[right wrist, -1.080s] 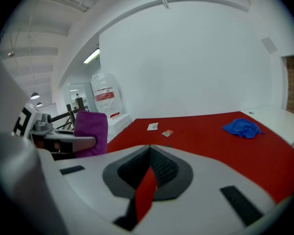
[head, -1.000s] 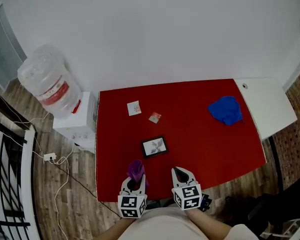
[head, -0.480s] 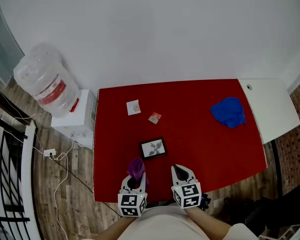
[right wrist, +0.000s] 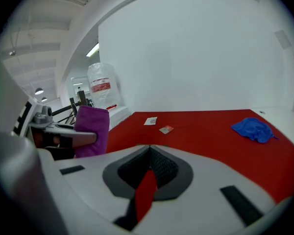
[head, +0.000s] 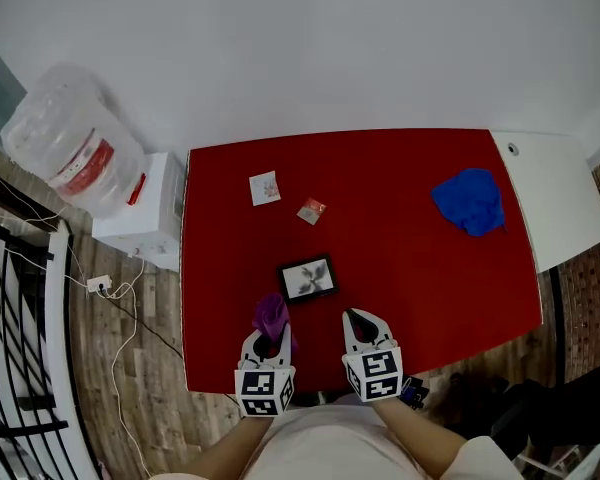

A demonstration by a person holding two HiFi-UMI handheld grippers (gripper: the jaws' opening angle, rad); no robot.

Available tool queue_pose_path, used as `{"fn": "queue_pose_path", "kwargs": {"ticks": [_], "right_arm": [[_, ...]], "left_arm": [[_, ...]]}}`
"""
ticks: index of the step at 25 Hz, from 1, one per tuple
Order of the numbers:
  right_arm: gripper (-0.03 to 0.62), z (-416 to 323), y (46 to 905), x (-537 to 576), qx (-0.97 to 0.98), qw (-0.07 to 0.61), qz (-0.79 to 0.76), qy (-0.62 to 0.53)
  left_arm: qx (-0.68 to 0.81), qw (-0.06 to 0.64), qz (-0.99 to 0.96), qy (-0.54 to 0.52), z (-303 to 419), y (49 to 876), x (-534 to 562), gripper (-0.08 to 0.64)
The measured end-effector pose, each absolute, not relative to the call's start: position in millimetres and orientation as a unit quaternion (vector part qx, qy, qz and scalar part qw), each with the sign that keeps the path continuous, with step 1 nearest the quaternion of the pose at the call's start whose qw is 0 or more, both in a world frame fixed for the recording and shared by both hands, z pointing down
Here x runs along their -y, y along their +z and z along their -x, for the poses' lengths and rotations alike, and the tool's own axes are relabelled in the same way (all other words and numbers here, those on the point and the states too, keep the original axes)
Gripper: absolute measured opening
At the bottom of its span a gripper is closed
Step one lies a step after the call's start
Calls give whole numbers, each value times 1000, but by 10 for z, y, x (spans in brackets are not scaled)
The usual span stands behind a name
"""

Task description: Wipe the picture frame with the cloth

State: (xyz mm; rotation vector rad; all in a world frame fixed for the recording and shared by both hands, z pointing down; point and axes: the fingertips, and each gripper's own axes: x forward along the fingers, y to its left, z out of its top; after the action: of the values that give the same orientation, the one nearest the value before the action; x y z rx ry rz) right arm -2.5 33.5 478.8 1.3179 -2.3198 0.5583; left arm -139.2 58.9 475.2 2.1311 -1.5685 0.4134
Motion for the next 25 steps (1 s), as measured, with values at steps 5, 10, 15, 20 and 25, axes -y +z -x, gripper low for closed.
{"fn": "queue_pose_path", "kwargs": {"ticks": [5, 10, 15, 20, 25], "right_arm": [[5, 63, 4937, -204, 831, 207, -474, 204], [5, 84, 5114, -148, 827, 212, -474, 214], [5, 104, 5219, -83, 826, 211, -476, 217], [5, 126, 5348, -166, 823, 215, -472, 233], [5, 183, 5453, -290, 820, 217, -467, 249]], "left_arm": [[570, 223, -774, 158, 1421, 4874, -415, 61], [565, 198, -780, 184, 1456, 5005, -218, 61], [477, 134, -806, 323, 1455, 5419, -6, 61], [355, -21, -765, 537, 1608, 5889, 443, 61], [287, -46, -740, 607, 1627, 6188, 732, 61]]}}
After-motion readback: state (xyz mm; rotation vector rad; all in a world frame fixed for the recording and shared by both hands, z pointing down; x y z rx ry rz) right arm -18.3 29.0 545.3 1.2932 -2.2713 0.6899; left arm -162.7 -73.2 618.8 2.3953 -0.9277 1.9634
